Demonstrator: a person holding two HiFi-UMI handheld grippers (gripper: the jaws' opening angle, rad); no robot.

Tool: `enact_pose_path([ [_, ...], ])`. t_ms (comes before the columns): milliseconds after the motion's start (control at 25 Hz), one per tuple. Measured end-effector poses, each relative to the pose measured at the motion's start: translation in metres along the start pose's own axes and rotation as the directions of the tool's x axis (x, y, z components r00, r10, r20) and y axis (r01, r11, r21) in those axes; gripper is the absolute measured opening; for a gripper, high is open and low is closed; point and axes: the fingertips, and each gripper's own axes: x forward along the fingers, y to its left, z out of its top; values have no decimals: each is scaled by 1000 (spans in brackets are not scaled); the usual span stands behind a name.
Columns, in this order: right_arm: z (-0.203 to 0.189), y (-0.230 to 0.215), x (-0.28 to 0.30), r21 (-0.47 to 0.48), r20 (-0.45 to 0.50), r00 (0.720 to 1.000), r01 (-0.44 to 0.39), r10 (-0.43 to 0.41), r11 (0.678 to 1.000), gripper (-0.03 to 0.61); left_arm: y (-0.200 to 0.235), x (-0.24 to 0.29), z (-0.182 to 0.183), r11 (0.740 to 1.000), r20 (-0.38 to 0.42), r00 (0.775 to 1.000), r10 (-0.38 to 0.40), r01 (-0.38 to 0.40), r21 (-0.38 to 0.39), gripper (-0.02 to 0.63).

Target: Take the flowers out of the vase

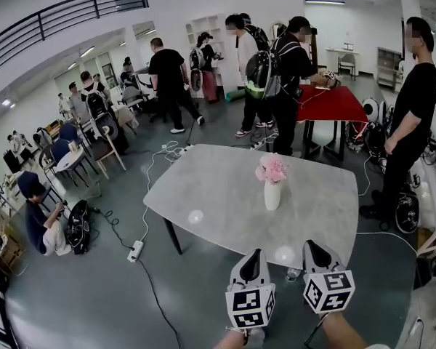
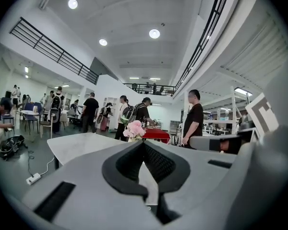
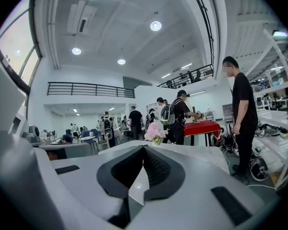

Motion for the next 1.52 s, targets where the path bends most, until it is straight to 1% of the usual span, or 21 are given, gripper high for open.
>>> enact_pose_path([
  [160, 16, -2, 33, -2, 13, 1000, 18, -17, 1000, 17, 15, 34, 13, 1000, 2, 1000, -26, 26, 2, 3],
  [600, 28, -7, 107, -9, 6, 998, 59, -59, 998, 17, 55, 105, 26, 997, 0, 997, -74, 74, -3, 3],
  [840, 34, -9, 140, 6, 3, 999, 42, -42, 999, 17, 70, 144, 33, 995, -1, 995, -96, 96, -1, 3],
  [960, 36, -14, 155, 7, -2, 998, 60, -60, 998, 17, 75, 161, 35, 994, -8, 994, -113, 113, -2, 3],
  [1080, 33, -19, 164, 9, -6, 996, 86, -86, 996, 17, 79, 173, 33, 991, -12, 991, -131, 131, -3, 3],
  [1200, 28, -21, 171, 11, -13, 995, 98, -98, 995, 17, 85, 185, 27, 991, -20, 991, -133, 133, -13, 3],
  [1400, 14, -24, 177, 29, -45, 995, 95, -93, 995, 17, 93, 198, 9, 991, -59, 990, -126, 124, -41, 3],
  [1520, 9, -26, 183, 42, -48, 996, 75, -73, 996, 17, 97, 205, -1, 993, -82, 990, -114, 110, -50, 3],
])
